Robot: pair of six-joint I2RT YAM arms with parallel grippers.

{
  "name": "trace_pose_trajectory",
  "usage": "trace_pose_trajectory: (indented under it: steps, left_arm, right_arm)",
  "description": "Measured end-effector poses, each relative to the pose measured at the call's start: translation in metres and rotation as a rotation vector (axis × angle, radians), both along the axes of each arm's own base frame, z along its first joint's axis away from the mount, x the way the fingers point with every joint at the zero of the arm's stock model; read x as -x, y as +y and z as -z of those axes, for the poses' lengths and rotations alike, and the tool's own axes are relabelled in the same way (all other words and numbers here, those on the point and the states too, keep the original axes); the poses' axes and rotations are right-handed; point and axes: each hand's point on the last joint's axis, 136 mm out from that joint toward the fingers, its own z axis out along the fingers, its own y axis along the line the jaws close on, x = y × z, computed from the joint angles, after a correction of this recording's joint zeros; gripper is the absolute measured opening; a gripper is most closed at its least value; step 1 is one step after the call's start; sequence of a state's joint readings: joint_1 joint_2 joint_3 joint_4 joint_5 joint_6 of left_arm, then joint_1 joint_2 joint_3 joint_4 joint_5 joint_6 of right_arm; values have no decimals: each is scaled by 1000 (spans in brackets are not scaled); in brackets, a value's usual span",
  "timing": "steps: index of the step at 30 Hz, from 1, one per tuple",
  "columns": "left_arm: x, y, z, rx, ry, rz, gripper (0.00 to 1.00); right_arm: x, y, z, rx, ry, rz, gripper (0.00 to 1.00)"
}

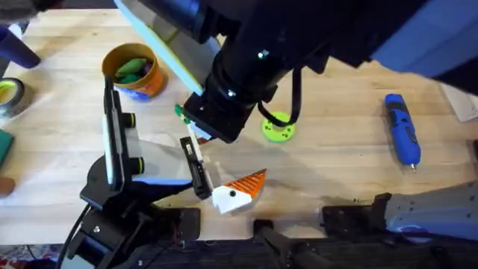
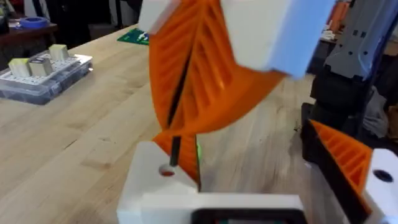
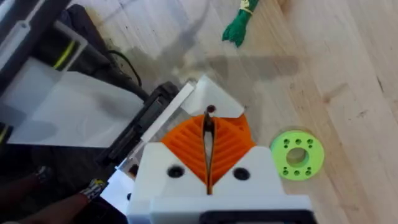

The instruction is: Pick up the gripper from the table and insert it into the empty holder that is missing its gripper. Then pick up a screw, insert it into the mounting hole, and use the screwdriver to tighten it. Finally, clean up the table by picking up the vegetable and placing it into the bucket.

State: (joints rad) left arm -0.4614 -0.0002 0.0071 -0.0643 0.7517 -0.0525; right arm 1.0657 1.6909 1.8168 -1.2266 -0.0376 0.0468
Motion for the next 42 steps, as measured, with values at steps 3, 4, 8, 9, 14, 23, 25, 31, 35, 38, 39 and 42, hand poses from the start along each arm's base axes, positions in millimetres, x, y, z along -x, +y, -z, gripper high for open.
trace_pose_trajectory:
  steps: [3,4,8,9,14,23,25,31,35,38,39,42]
  left_arm:
    - [0,0,0,0,0,0,995]
    - [0,0,0,0,0,0,995]
    - [0,0,0,1,3,-1,995]
    - [0,0,0,1,4,0,995]
    - [0,0,0,3,10,-1,995]
    - [0,0,0,2,7,0,995]
    - [0,0,0,2,7,0,995]
    - [0,0,0,2,8,0,995]
    - [0,0,0,2,8,-1,995]
    - [0,0,0,3,8,0,995]
    - [0,0,0,2,9,0,995]
    - [0,0,0,4,15,-2,995]
  right_arm:
    - [0,0,1,4,1,-2,6]
    - [0,1,3,8,3,-2,6]
    - [-2,2,9,24,9,-2,6]
    - [-2,2,11,30,10,-2,6]
    - [-4,2,13,41,3,-6,6]
    - [-5,0,14,52,-4,-11,6]
    - [-5,0,14,52,-5,-11,6]
    - [-6,0,14,54,-7,-10,6]
    - [-6,1,18,61,-2,-11,6]
    - [-7,3,23,73,5,-11,6]
    - [-7,3,24,76,7,-12,6]
    - [-7,4,26,78,8,-12,6]
